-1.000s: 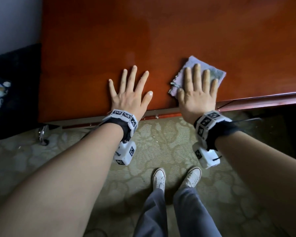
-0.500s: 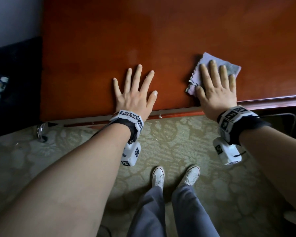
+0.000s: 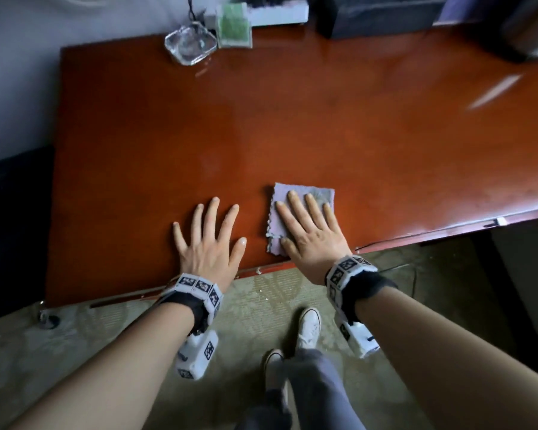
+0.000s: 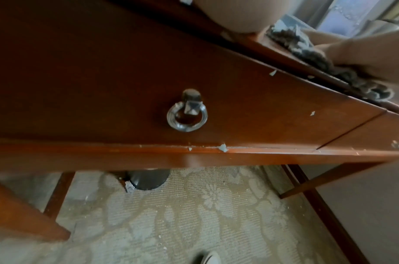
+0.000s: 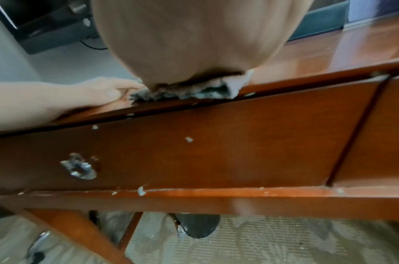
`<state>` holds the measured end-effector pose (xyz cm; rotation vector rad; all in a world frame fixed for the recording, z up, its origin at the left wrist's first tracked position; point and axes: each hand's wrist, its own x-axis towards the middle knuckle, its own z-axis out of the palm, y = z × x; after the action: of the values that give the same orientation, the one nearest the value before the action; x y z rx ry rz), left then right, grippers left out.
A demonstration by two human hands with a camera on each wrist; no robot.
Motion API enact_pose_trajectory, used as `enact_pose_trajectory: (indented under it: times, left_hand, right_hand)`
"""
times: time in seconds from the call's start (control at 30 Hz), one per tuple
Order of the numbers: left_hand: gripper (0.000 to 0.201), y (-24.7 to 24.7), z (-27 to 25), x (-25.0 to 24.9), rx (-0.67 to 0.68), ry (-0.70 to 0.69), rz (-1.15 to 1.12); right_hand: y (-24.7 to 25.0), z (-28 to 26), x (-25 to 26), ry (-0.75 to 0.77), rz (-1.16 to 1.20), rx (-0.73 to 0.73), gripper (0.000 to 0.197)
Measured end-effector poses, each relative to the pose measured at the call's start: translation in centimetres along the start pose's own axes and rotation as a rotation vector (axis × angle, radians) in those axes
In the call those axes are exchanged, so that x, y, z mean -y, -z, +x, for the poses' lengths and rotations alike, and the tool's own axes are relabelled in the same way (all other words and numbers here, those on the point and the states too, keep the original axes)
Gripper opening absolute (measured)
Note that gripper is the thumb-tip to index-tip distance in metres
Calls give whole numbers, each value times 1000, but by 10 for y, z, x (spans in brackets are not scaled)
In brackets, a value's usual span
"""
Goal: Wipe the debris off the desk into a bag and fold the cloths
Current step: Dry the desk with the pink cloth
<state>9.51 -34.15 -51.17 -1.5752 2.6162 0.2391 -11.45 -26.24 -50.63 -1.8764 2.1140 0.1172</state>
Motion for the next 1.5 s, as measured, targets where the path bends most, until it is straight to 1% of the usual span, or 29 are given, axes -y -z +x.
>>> enact_pose_trajectory:
  times: [0.07, 0.17, 0.23, 0.3, 0.37, 0.43, 0.5, 0.57, 0.63, 0.67, 0.7, 0.73, 0.77, 0.83, 0.9, 0.97, 1.07, 1.1, 1.17, 1.27, 1.33, 1.4, 1.43, 1.47, 1.5]
  left_hand:
    - [62, 8, 8, -1, 35, -14, 26]
    - [60, 19, 32, -11, 45, -63, 31]
    - [62, 25, 57, -26, 60, -102, -2]
    - [65, 29, 86, -48, 83, -131, -40]
    - [67, 31, 119, -73, 115, -152, -61]
    - [69, 34, 152, -102, 138, -191, -48]
    - [70, 33, 177, -132, 168, -241, -28]
    - [70, 28, 192, -155, 205, -241, -18]
    - [68, 20, 195, -166, 209, -185, -28]
    - [67, 18, 194, -165, 199, -158, -24]
    - [66, 15, 194, -168, 197, -155, -15]
    - [66, 14, 194, -168, 204, -154, -6]
    - [66, 15, 194, -168, 220, -153, 2]
    - [66, 16, 195, -169, 247, -150, 6]
    - [66, 17, 196, -170, 248, -151, 13]
    - [67, 17, 194, -169, 233, -165, 12]
    - [68, 16, 193, -168, 201, -173, -4]
    - [69, 16, 192, -168, 191, -179, -9]
    - [70, 19, 193, -167, 171, -198, -13]
    - [74, 26, 197, -160, 162, -246, 0]
    - [78, 30, 206, -151, 162, -312, 22]
    - [84, 33, 221, -141, 168, -384, 35]
    - [86, 35, 231, -136, 169, -410, 35]
    - [87, 37, 241, -131, 172, -426, 31]
    - [88, 40, 252, -127, 175, -427, 19]
  right_hand:
    - [7, 3, -26, -42, 40, -1, 66]
    - [17, 15, -71, -195, 82, -39, 69]
    - [25, 29, -104, -286, 92, -40, 70]
    - [34, 39, -132, -371, 120, -10, 67]
    - [41, 42, -143, -430, 155, -2, 66]
    - [43, 43, -137, -458, 168, -19, 67]
    - [45, 39, -122, -425, 187, -25, 67]
    - [42, 29, -110, -301, 203, -2, 68]
    - [36, 14, -117, -151, 178, 37, 67]
    - [37, 9, -126, -107, 173, 41, 67]
    - [38, 4, -144, -124, 175, 28, 67]
    - [40, 1, -161, -185, 177, 11, 68]
    - [40, -3, -182, -281, 190, -7, 68]
    - [44, -13, -225, -519, 259, -28, 68]
    - [50, -26, -261, -689, 310, -12, 66]
    - [51, -31, -275, -790, 334, 22, 66]
    - [51, -9, -252, -910, 325, -12, 65]
    - [52, 2, -238, -916, 298, -53, 65]
    - [55, 25, -205, -828, 238, -111, 66]
    - [60, 63, -154, -557, 249, -9, 71]
    - [65, 79, -133, -390, 215, 10, 72]
    - [69, 87, -138, -288, 186, 25, 72]
    - [71, 89, -147, -274, 178, 28, 72]
    - [72, 91, -161, -303, 178, 31, 73]
    - [74, 92, -178, -373, 192, 33, 73]
